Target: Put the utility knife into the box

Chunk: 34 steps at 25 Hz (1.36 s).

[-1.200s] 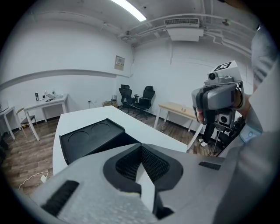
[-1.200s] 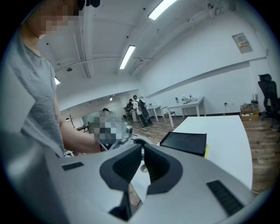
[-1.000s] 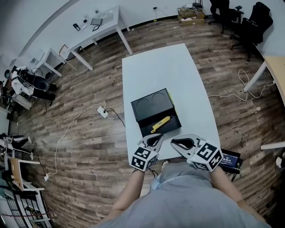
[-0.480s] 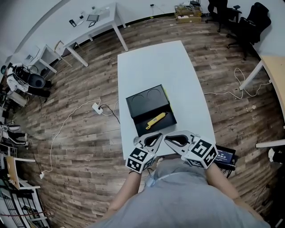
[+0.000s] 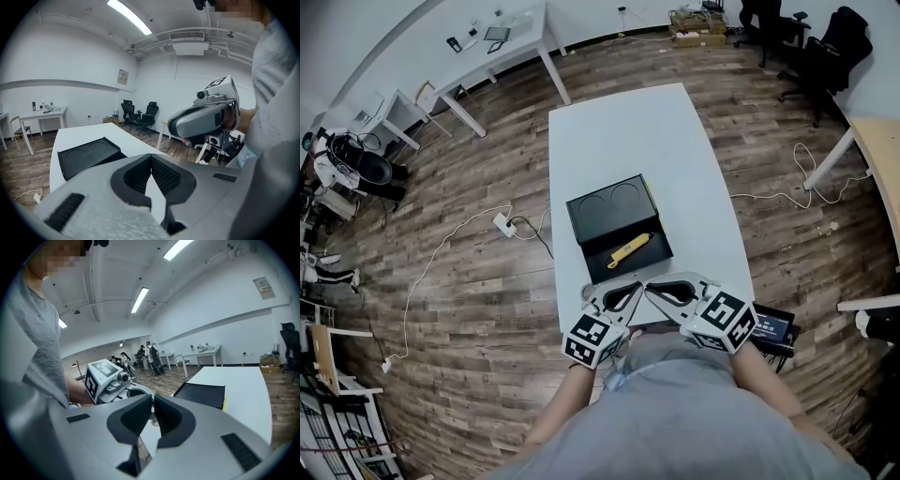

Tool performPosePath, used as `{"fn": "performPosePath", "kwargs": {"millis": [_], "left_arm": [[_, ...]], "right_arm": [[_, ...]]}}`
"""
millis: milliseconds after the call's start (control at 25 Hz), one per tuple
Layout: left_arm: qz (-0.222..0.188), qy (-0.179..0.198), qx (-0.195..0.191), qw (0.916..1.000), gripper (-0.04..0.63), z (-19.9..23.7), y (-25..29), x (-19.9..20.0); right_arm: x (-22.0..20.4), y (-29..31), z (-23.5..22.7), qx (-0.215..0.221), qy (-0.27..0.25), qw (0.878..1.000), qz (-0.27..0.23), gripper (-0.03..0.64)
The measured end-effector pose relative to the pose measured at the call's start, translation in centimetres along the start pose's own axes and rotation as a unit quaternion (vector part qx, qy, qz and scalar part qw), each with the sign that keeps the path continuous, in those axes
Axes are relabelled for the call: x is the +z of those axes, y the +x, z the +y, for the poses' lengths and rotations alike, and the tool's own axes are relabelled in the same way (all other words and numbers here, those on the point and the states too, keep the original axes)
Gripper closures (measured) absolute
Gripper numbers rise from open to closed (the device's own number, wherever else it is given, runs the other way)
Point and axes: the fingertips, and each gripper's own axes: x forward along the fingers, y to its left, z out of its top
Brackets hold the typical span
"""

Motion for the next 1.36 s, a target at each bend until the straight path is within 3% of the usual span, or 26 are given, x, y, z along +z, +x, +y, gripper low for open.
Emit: {"fn": "performPosePath", "kwargs": {"millis": [1360], "left_arm": [[0.009,0.002,-0.011,0.9999,0.578,-0.7,-0.2,-1.2]], "right_arm": [[0.0,0.3,-0.6,-0.022,-0.005,1.0,0.005,0.588]]}}
